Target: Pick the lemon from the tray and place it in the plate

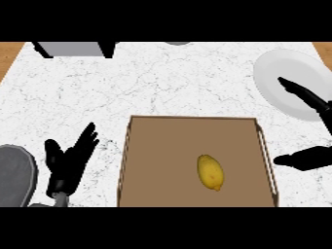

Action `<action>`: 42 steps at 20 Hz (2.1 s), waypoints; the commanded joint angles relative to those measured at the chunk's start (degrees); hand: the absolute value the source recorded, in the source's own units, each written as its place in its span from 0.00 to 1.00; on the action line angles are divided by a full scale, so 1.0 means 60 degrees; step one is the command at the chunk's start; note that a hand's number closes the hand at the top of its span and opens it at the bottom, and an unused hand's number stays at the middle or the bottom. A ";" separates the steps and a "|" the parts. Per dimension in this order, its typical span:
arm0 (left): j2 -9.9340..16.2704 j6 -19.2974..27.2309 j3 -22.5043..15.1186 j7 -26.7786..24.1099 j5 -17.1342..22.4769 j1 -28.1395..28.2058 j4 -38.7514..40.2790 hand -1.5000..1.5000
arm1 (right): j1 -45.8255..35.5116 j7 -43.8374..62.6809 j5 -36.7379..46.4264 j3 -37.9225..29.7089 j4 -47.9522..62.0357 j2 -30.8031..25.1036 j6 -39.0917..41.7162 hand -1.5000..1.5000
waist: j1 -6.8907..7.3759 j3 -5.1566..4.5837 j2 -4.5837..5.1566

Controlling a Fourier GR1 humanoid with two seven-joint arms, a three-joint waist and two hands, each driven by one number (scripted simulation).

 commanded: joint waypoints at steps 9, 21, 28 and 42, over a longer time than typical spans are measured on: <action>-0.0358 0.0335 -0.0109 0.0371 -0.0477 0.0131 -0.0498 0.50 | -0.0347 0.4792 0.1885 0.2209 -0.2990 0.0236 0.1310 0.00 | 0.0014 0.0010 0.0010; -0.0737 -0.0084 0.0437 0.0532 -0.0764 -0.0166 -0.0223 0.50 | 0.0045 0.5202 0.4357 0.3292 -0.1681 0.2659 0.1568 0.00 | 0.0016 0.0017 0.0034; -0.0827 -0.0702 0.0789 0.0018 -0.1021 0.0258 -0.0073 0.50 | 0.0890 0.4990 0.5437 0.3438 -0.1744 0.3545 0.1562 0.00 | 0.0005 0.0016 0.0031; -0.1371 -0.0772 0.1089 0.0076 -0.1633 0.0008 0.0327 0.50 | 0.0633 0.4436 0.7441 0.3141 0.0002 0.4312 0.1619 0.00 | 0.0010 0.0016 0.0038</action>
